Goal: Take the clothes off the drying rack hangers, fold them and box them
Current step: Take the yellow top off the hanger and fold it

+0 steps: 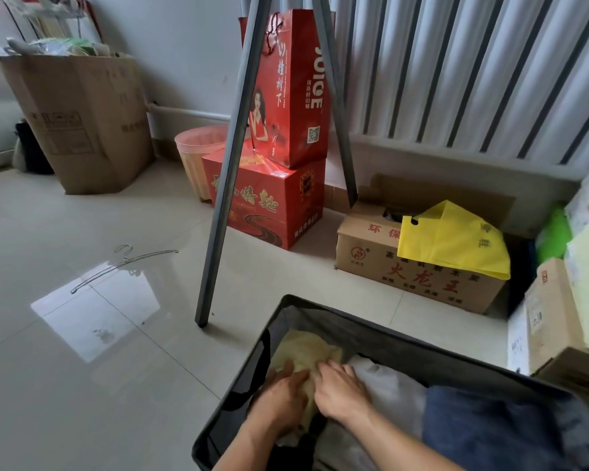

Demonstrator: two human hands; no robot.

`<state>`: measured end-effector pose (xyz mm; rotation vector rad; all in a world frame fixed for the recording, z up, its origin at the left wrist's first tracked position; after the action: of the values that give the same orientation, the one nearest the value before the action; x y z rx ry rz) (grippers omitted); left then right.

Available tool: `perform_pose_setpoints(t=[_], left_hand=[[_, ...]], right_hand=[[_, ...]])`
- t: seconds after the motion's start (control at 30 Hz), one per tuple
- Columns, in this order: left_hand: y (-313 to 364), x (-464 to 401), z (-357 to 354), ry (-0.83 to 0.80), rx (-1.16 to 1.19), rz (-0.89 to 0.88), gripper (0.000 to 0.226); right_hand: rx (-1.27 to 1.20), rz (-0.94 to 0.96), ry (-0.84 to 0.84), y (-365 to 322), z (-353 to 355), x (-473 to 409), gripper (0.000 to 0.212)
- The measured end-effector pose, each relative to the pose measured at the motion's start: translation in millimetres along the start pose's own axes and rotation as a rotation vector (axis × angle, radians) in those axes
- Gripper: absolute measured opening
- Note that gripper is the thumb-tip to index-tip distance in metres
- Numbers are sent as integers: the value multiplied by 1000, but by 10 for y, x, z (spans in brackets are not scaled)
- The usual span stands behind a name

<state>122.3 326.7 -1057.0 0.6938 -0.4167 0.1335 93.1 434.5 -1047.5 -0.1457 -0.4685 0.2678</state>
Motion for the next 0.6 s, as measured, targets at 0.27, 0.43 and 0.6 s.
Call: perform_pose_setpoints(t=[0.27,0.43,0.6], left_hand=[[424,408,373,188,915,72,42],[747,987,652,217,1236,41,34],[1030,1588,1031,235,1361,27,28]], right_hand=[[-544,-91,294,33,481,460,32],[-784,-77,301,-147,782,975,25],[-862,-57,268,-438,1296,1533,21]])
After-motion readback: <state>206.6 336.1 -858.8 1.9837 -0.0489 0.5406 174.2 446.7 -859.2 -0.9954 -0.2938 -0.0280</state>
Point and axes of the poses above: each hand's wrist, its own x-axis away from the middle knuckle, its own z-axis out of the back of the hand, y = z × x, the point moved 6 cm from there along -x, towards the middle knuckle, and after that the axes turned 13 degrees about x, right-handed, at the moved point
